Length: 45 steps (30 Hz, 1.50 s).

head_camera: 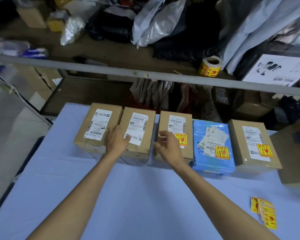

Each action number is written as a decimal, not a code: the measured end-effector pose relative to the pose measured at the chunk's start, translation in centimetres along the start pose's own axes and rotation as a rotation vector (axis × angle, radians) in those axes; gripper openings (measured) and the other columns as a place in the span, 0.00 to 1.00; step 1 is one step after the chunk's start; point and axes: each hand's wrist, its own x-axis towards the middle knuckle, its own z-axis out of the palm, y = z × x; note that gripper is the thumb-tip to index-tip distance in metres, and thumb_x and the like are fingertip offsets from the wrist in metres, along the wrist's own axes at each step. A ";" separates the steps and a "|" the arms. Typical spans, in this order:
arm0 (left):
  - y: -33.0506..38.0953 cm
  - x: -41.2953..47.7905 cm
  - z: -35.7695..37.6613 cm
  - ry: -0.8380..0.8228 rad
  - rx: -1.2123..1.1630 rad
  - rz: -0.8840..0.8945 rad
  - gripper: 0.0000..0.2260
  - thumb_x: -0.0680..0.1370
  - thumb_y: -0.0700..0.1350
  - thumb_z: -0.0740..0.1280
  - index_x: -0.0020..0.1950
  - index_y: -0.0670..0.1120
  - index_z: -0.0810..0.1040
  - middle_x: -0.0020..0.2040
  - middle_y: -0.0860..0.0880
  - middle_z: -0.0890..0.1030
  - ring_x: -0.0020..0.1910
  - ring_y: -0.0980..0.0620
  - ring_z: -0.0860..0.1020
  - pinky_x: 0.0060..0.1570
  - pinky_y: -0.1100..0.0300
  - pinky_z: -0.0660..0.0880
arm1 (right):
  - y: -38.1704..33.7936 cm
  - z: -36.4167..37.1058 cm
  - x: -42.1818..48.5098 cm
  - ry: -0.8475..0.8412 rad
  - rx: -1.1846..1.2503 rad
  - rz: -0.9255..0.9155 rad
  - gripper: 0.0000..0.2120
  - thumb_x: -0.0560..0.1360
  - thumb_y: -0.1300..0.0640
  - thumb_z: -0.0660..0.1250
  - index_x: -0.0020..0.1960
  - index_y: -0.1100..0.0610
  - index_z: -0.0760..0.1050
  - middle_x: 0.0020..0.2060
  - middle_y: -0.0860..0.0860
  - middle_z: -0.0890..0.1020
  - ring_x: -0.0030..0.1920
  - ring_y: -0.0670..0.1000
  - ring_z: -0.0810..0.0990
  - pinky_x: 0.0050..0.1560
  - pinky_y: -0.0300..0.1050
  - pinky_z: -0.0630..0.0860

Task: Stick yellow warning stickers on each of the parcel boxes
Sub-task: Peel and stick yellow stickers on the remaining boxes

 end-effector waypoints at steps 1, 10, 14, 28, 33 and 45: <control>-0.4 0.0 0.0 -0.011 -0.001 0.017 0.26 0.75 0.48 0.70 0.70 0.42 0.67 0.68 0.39 0.69 0.67 0.39 0.67 0.67 0.48 0.62 | -0.8 1.2 0.3 -0.046 -0.018 -0.006 0.21 0.73 0.59 0.71 0.63 0.61 0.71 0.58 0.55 0.76 0.57 0.54 0.76 0.60 0.50 0.75; -1.9 -0.9 0.1 -0.076 -0.093 -0.040 0.20 0.77 0.44 0.66 0.66 0.37 0.69 0.67 0.37 0.66 0.68 0.37 0.63 0.68 0.49 0.62 | -4.3 6.0 -0.3 -0.085 -0.184 0.140 0.48 0.71 0.52 0.74 0.73 0.72 0.46 0.68 0.67 0.62 0.69 0.65 0.61 0.70 0.52 0.62; -3.9 -3.0 0.1 -0.119 -0.112 -0.129 0.20 0.79 0.48 0.63 0.66 0.37 0.69 0.68 0.36 0.65 0.66 0.34 0.66 0.66 0.47 0.64 | -3.5 5.9 -2.4 -0.106 -0.218 0.148 0.42 0.69 0.51 0.75 0.69 0.72 0.56 0.64 0.64 0.64 0.65 0.63 0.65 0.65 0.49 0.66; -9.3 -15.6 -1.6 -0.366 -0.652 -0.125 0.31 0.73 0.28 0.68 0.73 0.44 0.65 0.58 0.40 0.78 0.44 0.49 0.78 0.37 0.61 0.78 | 1.3 5.8 -14.7 -0.202 0.079 0.175 0.41 0.61 0.54 0.81 0.65 0.60 0.61 0.60 0.55 0.72 0.62 0.55 0.72 0.61 0.52 0.72; -7.0 -19.9 0.6 -0.467 -0.668 -0.120 0.33 0.73 0.27 0.67 0.74 0.45 0.63 0.43 0.48 0.77 0.33 0.58 0.79 0.26 0.69 0.75 | 5.0 2.6 -17.7 -0.169 0.029 0.210 0.43 0.63 0.52 0.79 0.69 0.56 0.58 0.56 0.57 0.67 0.60 0.59 0.67 0.59 0.51 0.69; 6.7 -27.3 14.4 -0.511 -0.682 0.100 0.39 0.71 0.35 0.73 0.76 0.57 0.60 0.67 0.52 0.73 0.67 0.49 0.72 0.63 0.44 0.74 | 17.8 -13.2 -22.0 0.043 0.270 0.335 0.32 0.68 0.63 0.75 0.66 0.48 0.65 0.53 0.40 0.76 0.59 0.49 0.77 0.57 0.46 0.77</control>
